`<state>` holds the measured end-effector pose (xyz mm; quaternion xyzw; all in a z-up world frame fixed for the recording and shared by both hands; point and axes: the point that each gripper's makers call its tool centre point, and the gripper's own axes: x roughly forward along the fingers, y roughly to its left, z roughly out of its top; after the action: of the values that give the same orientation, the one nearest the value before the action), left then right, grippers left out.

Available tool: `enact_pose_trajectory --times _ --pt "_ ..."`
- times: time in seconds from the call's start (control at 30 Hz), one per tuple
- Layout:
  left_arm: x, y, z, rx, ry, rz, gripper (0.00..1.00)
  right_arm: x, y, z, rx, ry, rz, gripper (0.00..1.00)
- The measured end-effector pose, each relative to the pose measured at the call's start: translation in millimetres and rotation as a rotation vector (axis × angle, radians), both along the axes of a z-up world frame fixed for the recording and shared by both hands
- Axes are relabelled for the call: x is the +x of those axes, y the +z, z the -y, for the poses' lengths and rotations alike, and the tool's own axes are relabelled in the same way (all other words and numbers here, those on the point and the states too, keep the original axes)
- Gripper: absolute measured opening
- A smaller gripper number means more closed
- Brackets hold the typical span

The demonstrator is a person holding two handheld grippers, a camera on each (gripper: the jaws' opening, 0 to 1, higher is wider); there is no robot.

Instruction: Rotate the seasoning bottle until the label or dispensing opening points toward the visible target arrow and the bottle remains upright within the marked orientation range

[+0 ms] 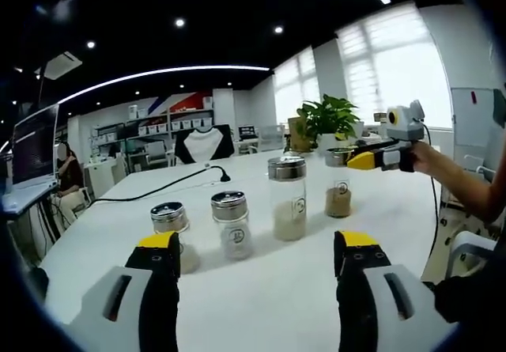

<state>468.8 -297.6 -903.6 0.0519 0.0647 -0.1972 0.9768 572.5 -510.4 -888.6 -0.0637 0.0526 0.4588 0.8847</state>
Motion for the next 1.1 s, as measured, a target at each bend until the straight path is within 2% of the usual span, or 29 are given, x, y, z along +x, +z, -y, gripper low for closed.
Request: enact_pose_trajectory --times 0.33,0.6,0.7,0.73,0.8,1.1 --pt "0.6 -1.8 -1.9 -0.002 0.004 -0.006 0.83 2.8 -5.5 8.9 0.003 -0.044 -0.023 0.31" --pt "1.1 -5.4 -2.2 -0.005 0.007 -0.016 0.83 -5.1 -15.9 -8.1 0.014 -0.163 -0.055 0.34" --pt "0.7 -6.3 -2.7 -0.005 0.007 -0.017 0.83 -4.3 -14.7 -10.0 0.048 -0.211 -0.061 0.35" --pt "0.5 -7.1 -3.3 -0.004 0.008 -0.02 0.83 -3.7 -14.3 -10.3 0.101 -0.247 -0.096 0.36" --pt "0.2 -8.0 -4.6 -0.004 0.011 -0.021 0.83 -5.6 -13.8 -15.3 0.156 -0.26 -0.112 0.37" --pt "-0.5 -12.5 -8.8 -0.01 0.019 -0.03 0.83 -8.6 -16.4 -21.7 0.104 -0.344 -0.077 0.39"
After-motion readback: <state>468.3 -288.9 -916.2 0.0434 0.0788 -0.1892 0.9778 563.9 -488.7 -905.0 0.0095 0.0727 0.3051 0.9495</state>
